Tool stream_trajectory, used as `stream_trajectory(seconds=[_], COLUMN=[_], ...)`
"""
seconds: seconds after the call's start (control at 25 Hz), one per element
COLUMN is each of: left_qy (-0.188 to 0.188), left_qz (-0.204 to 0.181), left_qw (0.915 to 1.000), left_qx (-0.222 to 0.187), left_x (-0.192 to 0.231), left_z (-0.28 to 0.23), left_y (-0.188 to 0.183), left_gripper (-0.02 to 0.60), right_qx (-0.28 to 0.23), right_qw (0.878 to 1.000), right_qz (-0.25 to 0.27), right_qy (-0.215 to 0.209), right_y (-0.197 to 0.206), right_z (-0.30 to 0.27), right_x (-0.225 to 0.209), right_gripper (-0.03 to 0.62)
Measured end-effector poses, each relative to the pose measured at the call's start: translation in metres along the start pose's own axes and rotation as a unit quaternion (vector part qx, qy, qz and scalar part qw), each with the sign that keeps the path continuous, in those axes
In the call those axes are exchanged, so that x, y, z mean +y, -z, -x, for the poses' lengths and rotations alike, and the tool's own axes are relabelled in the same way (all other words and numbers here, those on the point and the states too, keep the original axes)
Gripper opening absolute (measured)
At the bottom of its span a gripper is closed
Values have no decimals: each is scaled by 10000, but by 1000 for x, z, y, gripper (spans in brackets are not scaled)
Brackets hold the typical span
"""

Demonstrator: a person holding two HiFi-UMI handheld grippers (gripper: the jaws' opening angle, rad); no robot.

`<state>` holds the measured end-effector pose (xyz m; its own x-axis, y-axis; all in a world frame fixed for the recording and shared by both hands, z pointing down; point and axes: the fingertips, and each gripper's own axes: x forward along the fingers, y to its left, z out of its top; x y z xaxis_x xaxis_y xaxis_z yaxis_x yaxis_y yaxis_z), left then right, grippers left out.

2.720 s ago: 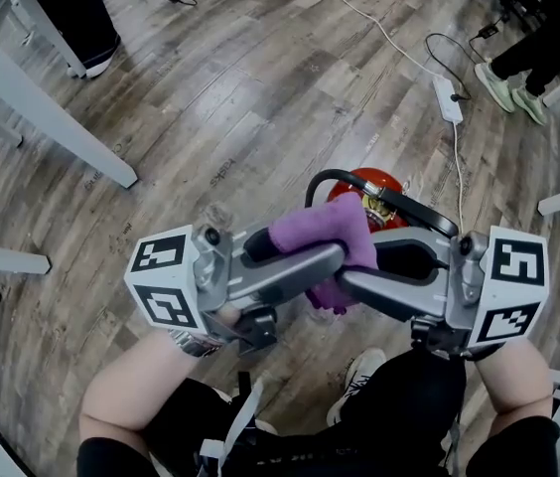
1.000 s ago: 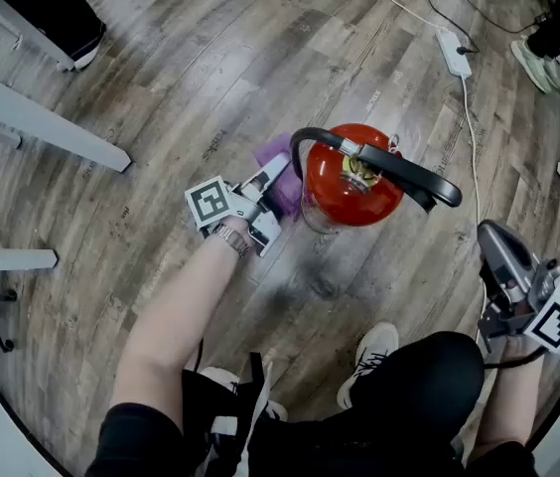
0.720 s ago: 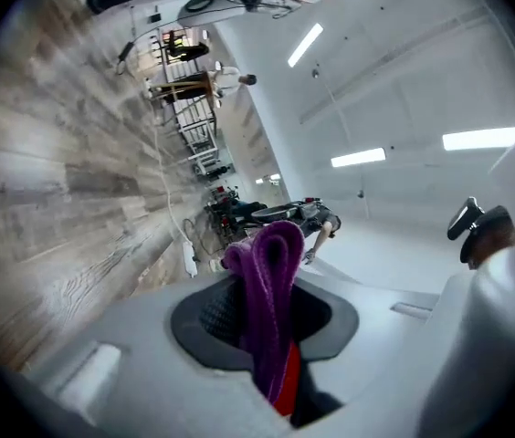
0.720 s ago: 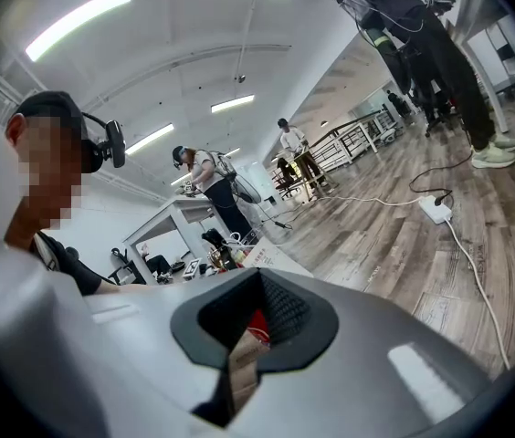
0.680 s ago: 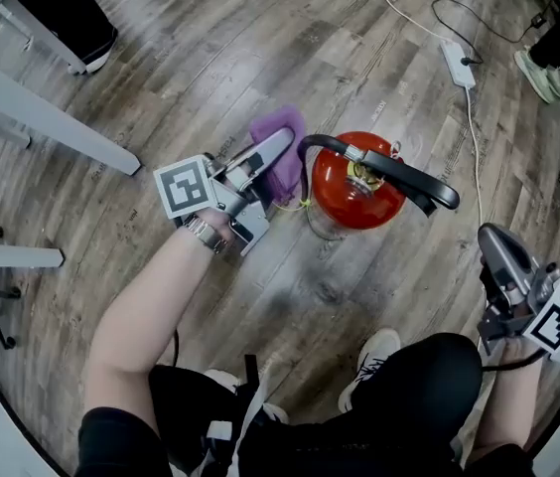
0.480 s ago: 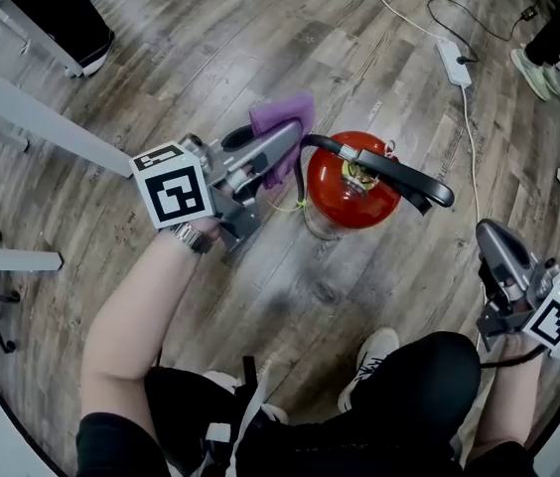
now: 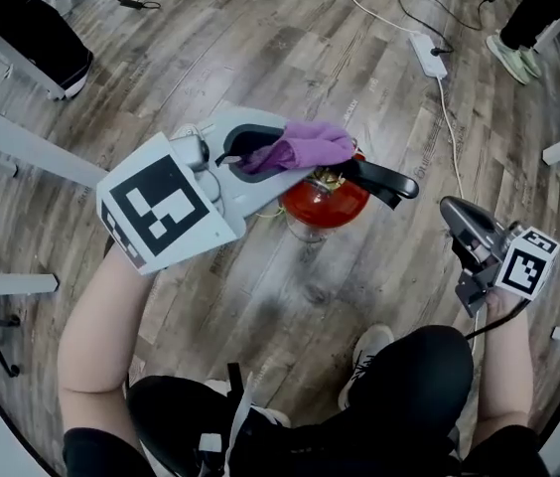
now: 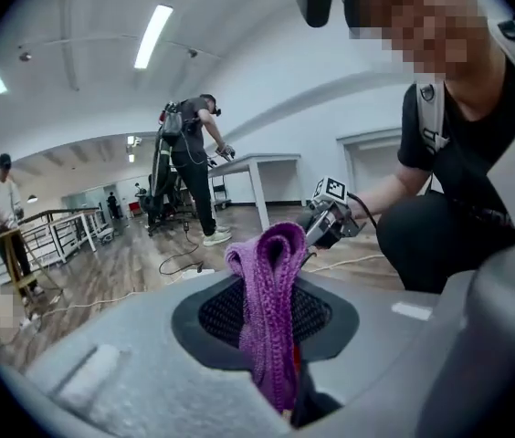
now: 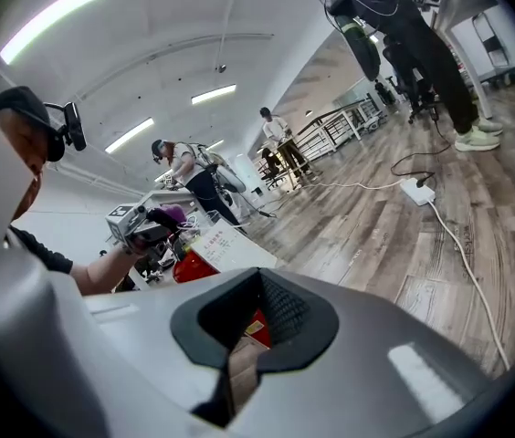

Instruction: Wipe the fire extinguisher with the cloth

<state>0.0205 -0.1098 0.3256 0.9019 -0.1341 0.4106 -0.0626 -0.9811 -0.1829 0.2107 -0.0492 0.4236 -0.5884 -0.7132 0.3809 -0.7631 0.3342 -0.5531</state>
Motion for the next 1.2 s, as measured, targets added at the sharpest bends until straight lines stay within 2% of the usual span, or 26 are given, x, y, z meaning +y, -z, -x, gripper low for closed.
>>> stream_trajectory(seconds=[0.12, 0.24, 0.36, 0.48, 0.6, 0.72, 0.88, 1.12, 1.2], left_qy=[198, 513, 653, 869, 1082, 1156, 1092, 551, 353], left_qz=[-684, -1053, -1702, -2222, -2415, -2398, -2067, -1363, -1038], left_qw=[9968, 9912, 9785, 9659, 9600, 9605, 9696, 9809, 9850], left_qx=[356, 617, 968, 1008, 910, 816, 718, 1275, 1330], left_x=[-10, -27, -38, -53, -67, -72, -65, -16, -2], left_z=[-4, -11, -26, -45, -61, -67, -59, -23, -11], left_y=[-8, -22, -35, -54, -72, -77, -70, -9, 13], left_gripper=[71, 70, 69, 69, 69, 69, 70, 71, 71], right_qx=[49, 53, 7, 25, 116, 205, 235, 271, 274], right_qw=[10000, 10000, 10000, 10000, 9998, 9993, 9991, 9991, 9992], right_qz=[39, 8, -36, 8, 142, 327, 355, 316, 294], right_qy=[-46, -50, -43, -78, -26, 0, -65, -69, -62], right_y=[6, 9, 9, 5, 1, -1, -3, 2, 5], right_z=[0, 2, 6, 8, 6, 2, -2, -3, -3], right_x=[0, -5, -10, -11, -10, -4, 2, 0, 1], right_gripper=[5, 5, 5, 5, 5, 5, 5, 5, 5])
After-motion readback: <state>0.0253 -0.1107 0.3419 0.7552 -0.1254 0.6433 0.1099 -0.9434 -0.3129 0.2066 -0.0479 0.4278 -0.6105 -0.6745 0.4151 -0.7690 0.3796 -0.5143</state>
